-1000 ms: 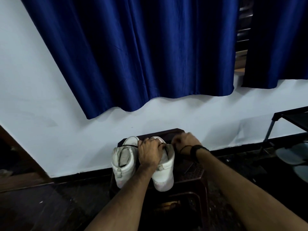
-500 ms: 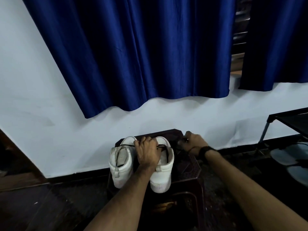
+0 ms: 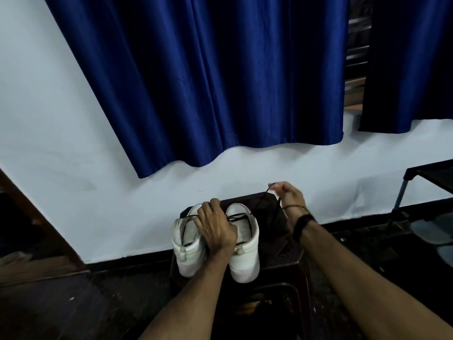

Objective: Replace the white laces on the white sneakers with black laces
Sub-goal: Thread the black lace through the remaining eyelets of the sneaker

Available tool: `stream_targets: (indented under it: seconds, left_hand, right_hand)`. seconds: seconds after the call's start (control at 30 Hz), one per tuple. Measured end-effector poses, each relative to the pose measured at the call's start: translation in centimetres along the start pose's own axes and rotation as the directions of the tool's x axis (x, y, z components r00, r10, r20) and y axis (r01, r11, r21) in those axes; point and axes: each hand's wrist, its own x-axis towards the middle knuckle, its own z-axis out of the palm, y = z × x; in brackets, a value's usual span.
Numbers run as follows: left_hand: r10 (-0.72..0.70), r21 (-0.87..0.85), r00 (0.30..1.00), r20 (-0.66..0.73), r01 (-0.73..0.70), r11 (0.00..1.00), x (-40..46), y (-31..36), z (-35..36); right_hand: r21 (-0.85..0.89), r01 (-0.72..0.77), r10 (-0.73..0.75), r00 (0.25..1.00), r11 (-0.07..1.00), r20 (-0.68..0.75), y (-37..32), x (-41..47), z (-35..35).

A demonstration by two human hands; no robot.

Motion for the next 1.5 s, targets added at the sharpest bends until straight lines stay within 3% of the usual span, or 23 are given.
stream_targets:
  seconds: [0.07, 0.1, 0.13, 0.17, 0.2, 0.23, 0.3, 0.37, 0.4, 0.43, 0.5, 0.53, 0.57, 0.67, 0.77, 0.93, 1.03, 1.13, 1.23, 1.4, 1.5]
  left_hand:
    - [-0.056, -0.021, 0.998, -0.025, 0.055, 0.998, 0.0, -0.3, 0.3]
    - [-0.071, -0.025, 0.997, -0.035, 0.07, 0.997, 0.0, -0.5, 0.4]
    - [-0.075, -0.022, 0.996, -0.039, 0.074, 0.997, -0.1, -0.5, 0.5]
    - [-0.075, -0.021, 0.996, -0.039, 0.074, 0.997, -0.1, -0.4, 0.6]
    - [-0.077, -0.023, 0.996, -0.04, 0.076, 0.997, -0.1, -0.2, 0.5]
    - [-0.082, -0.027, 0.996, -0.046, 0.081, 0.996, -0.1, 0.1, 0.4]
    - [-0.085, -0.037, 0.994, -0.062, 0.083, 0.996, -0.1, 0.2, 0.5]
    - [-0.077, -0.052, 0.995, -0.064, 0.074, 0.996, -0.3, 0.0, 0.4]
    - [-0.072, -0.058, 0.995, -0.068, 0.068, 0.996, -0.4, 0.0, 0.3]
    - [-0.07, -0.056, 0.995, -0.07, 0.066, 0.996, -0.4, 0.0, 0.3]
    - [-0.07, -0.033, 0.996, -0.06, 0.068, 0.997, -0.4, 0.0, 0.4]
    - [-0.068, -0.023, 0.997, -0.048, 0.067, 0.998, -0.3, 0.0, 0.5]
    - [-0.067, -0.02, 0.997, -0.037, 0.066, 0.998, -0.2, -0.1, 0.6]
    - [-0.054, -0.014, 0.999, 0.009, 0.054, 0.998, -0.1, -0.4, 1.2]
    - [-0.034, -0.085, 0.998, 0.052, 0.039, 0.996, 0.1, -0.3, 1.4]
    - [-0.053, -0.342, 0.991, 0.127, 0.094, 0.935, 0.3, -1.1, 1.3]
    - [-0.068, -0.345, 0.992, 0.107, 0.102, 0.933, 0.3, -1.1, 1.1]
    - [-0.096, -0.277, 0.991, 0.095, 0.119, 0.954, -0.1, -0.4, 0.8]
    - [-0.13, -0.232, 0.988, 0.085, 0.146, 0.962, -0.4, 0.1, 0.8]
    - [-0.158, -0.238, 0.985, 0.071, 0.171, 0.956, -0.3, 0.0, 0.7]
    - [-0.166, -0.294, 0.981, 0.097, 0.187, 0.937, -0.4, 0.0, 0.6]
  right_hand:
    - [0.437, -0.022, 0.009, 0.999, 0.899, 0.032, -2.1, 0.1, -1.0]
    - [0.566, -0.086, 0.035, 0.994, 0.82, 0.101, -2.8, -0.1, -1.5]
    - [0.564, -0.16, 0.078, 0.983, 0.81, 0.167, -3.0, -0.2, -1.8]
    - [0.43, -0.197, 0.115, 0.971, 0.881, 0.21, -3.1, -0.4, -2.0]
    - [0.124, -0.158, 0.131, 0.97, 0.98, 0.205, -2.3, -0.3, -2.1]
    - [-0.238, -0.063, 0.117, 0.969, 0.969, 0.219, -1.2, -0.4, -2.2]
    - [-0.729, 0.147, 0.114, 0.949, 0.669, 0.295, 0.9, -0.8, -2.1]
    - [-0.879, 0.291, 0.138, 0.921, 0.377, 0.365, 2.2, -1.7, -1.5]
    - [-0.899, 0.321, 0.111, 0.924, 0.298, 0.367, 2.2, -2.1, -1.2]
    - [-0.896, 0.319, 0.061, 0.934, 0.308, 0.353, 1.7, -2.4, -1.0]
    - [-0.75, 0.27, -0.07, 0.955, 0.604, 0.288, 0.9, -2.2, -1.1]
    - [-0.591, 0.248, -0.131, 0.964, 0.768, 0.233, 0.8, -1.6, -1.3]
    - [-0.441, 0.248, -0.183, 0.966, 0.863, 0.185, 0.6, -1.1, -1.5]
    - [-0.091, 0.106, -0.081, 0.966, 0.99, 0.246, 1.2, -0.9, -1.0]
    - [0.063, -0.06, 0.035, 0.939, 0.996, 0.344, 2.0, -1.5, 0.0]
    - [0.129, -0.142, 0.11, 0.968, 0.981, 0.227, 1.8, -1.2, 0.2]
    - [0.232, -0.11, 0.08, 0.988, 0.966, 0.135, 0.2, -1.2, -0.2]
    - [0.251, -0.092, 0.061, 0.99, 0.964, 0.129, -0.3, -1.5, -0.1]
    - [0.151, -0.097, 0.077, 0.988, 0.984, 0.133, 0.4, -1.8, 0.1]
    - [-0.196, -0.068, 0.117, 0.961, 0.978, 0.251, 1.1, -2.1, -0.2]
    - [-0.251, -0.006, 0.053, 0.982, 0.968, 0.179, -0.5, -2.4, -0.4]
